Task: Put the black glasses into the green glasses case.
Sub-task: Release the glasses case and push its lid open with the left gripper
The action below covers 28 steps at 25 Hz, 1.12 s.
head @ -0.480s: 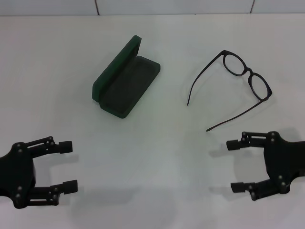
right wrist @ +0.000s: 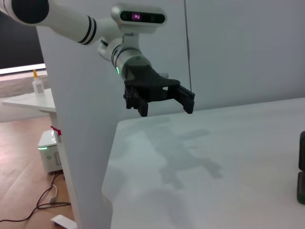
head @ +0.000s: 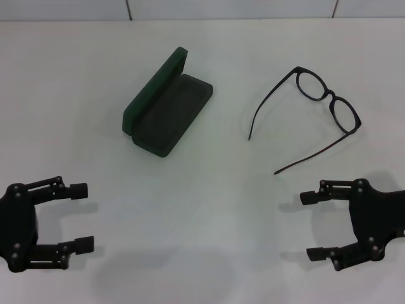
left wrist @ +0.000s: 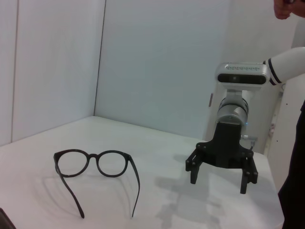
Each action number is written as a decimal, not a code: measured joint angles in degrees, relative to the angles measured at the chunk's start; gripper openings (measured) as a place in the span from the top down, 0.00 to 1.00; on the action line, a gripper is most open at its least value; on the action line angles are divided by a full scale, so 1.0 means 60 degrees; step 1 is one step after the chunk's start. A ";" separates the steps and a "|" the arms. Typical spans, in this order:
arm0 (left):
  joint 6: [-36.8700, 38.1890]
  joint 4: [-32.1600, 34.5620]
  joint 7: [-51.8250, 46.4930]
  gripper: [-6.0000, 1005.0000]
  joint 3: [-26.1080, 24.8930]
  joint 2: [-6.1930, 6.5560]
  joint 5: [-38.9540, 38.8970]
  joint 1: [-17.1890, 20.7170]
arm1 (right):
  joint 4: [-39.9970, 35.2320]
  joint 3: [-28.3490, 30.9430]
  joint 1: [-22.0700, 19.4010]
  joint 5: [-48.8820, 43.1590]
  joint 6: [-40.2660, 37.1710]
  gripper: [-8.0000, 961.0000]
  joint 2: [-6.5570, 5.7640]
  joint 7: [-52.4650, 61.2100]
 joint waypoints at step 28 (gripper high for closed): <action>-0.3477 0.0370 -0.7126 0.16 -0.2571 -0.0702 0.1995 -0.3168 | -0.0148 0.0288 -0.0008 -0.0177 -0.0116 0.08 0.0459 0.0051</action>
